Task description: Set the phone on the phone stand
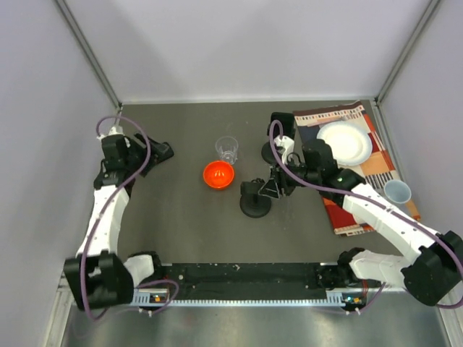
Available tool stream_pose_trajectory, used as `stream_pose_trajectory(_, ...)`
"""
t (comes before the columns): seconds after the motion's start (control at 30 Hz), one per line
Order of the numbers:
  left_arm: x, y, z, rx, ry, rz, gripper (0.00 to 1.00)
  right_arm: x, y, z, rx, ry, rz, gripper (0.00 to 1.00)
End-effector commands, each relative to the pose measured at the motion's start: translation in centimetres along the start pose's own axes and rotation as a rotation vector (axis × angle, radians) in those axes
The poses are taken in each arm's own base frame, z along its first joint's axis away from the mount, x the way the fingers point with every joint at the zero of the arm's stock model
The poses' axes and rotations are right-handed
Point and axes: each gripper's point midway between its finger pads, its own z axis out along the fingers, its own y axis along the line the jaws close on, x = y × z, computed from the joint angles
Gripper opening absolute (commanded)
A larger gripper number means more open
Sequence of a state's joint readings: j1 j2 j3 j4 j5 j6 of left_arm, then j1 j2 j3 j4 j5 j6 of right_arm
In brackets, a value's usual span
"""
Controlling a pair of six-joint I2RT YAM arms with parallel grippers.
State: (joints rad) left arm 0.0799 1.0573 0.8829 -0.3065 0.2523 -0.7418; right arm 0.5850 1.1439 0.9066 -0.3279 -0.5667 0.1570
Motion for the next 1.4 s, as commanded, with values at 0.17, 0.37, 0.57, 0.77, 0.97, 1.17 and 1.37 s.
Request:
stream_pose_trajectory(0.17,-3.2,8.4,5.5,-0.3,0.123,-0.314,0.71,-1.9,0.2,-2.9,0.075,-0.077,-0.038,0.78)
stream_pose_trajectory(0.37,-9.5,10.0,7.2,-0.358,-0.064,-0.024,0.72,-1.5,1.4,-4.6,0.065,-0.094,-0.043,0.83)
stream_pose_trajectory(0.57,-11.7,11.8,12.3,-0.406,0.037,-0.012,0.7,-0.7,2.9,-5.9,0.022,-0.121,-0.044,0.83)
stream_pose_trajectory(0.77,-14.3,12.9,15.7,-0.358,0.003,-0.117,0.67,-0.5,4.2,-7.6,0.012,-0.155,-0.051,0.84)
stream_pose_trajectory(0.97,-14.2,16.7,18.4,-0.482,0.015,-0.203,0.64,-0.5,5.3,-9.4,0.011,-0.195,-0.065,0.84)
stream_pose_trajectory(1.17,-13.1,18.6,20.0,-0.512,0.058,-0.215,0.64,-0.5,5.6,-10.1,0.018,-0.21,-0.078,0.85)
stream_pose_trajectory(1.37,-10.1,19.2,19.5,-0.54,0.166,-0.281,0.62,-0.5,5.4,-10.1,0.028,-0.208,-0.076,0.85)
